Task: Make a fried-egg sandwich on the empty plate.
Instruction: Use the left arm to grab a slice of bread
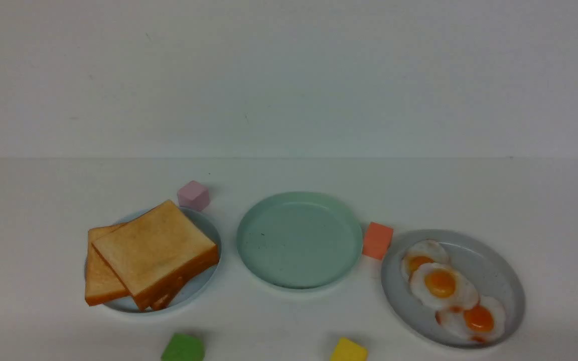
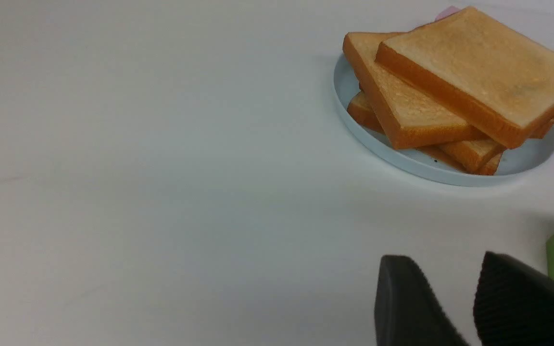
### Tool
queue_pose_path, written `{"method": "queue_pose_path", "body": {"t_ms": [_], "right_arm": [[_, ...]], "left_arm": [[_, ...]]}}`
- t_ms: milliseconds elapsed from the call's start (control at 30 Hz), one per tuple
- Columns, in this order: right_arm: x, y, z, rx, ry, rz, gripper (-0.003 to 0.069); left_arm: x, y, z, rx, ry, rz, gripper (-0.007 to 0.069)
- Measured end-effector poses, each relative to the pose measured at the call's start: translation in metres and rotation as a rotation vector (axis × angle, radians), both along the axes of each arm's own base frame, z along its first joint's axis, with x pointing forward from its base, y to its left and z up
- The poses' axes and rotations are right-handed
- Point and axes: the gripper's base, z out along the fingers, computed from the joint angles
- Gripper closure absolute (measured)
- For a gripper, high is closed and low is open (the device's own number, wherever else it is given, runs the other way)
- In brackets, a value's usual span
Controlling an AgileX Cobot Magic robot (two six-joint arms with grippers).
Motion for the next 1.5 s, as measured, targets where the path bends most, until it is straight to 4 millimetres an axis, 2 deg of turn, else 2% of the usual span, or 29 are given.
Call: {"method": "queue_pose_path", "body": {"t_ms": [1500], "right_arm": [[0.0001,-0.0013,0.0002,-0.037,-0.003,-0.003,0.0418]], "left_arm": [[0.0003,0.0006,0.0006,0.02,-0.01,0.001,0.0386]]}}
